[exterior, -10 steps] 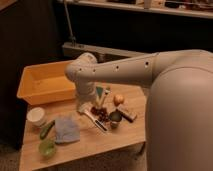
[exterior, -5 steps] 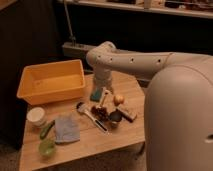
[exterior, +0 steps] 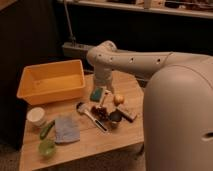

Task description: Place apple in plastic cup

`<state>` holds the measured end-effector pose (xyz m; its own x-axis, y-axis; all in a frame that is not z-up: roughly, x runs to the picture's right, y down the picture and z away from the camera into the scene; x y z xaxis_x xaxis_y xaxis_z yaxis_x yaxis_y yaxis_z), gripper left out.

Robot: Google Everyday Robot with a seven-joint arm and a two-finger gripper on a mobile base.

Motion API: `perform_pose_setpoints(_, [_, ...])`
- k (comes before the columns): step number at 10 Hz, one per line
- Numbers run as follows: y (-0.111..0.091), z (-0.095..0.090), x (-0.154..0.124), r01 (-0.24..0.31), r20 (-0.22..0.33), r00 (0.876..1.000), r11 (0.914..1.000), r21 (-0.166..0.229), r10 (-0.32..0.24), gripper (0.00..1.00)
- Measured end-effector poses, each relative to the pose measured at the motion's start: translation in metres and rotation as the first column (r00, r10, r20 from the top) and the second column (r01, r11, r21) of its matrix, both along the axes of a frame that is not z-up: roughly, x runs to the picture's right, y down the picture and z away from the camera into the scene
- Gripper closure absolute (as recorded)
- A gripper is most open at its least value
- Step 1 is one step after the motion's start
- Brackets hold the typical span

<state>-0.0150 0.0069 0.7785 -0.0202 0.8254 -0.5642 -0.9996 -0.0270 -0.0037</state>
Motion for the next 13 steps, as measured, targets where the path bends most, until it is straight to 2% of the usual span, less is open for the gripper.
perform_pose_setpoints(1, [-0.001,0.001,-0.001,0.008,-0.008,1.000,1.0000,0.005,-0.008,0.35])
perform_pose_setpoints(3, [-0.009,0.007,0.004,0.047,-0.065,0.997,0.9988,0.012,-0.046,0.35])
perform_pose_setpoints(4, [-0.018,0.015,0.021,0.044,-0.087,0.995,0.9990,0.011,-0.043,0.35])
perform_pose_setpoints(6, [-0.033,0.032,0.054,0.024,-0.096,0.995,0.9997,0.011,-0.023,0.35])
perform_pose_setpoints(8, [-0.031,0.046,0.104,-0.032,-0.104,0.994,0.9995,-0.006,0.031,0.35])
perform_pose_setpoints(9, [-0.028,0.054,0.122,-0.072,-0.090,0.993,0.9973,-0.015,0.070,0.35])
perform_pose_setpoints(10, [-0.023,0.064,0.136,-0.126,-0.059,0.991,0.9916,-0.030,0.124,0.35])
perform_pose_setpoints(11, [-0.014,0.074,0.149,-0.186,-0.017,0.982,0.9814,-0.046,0.186,0.35])
perform_pose_setpoints(13, [-0.005,0.085,0.154,-0.251,0.047,0.966,0.9654,-0.072,0.254,0.35])
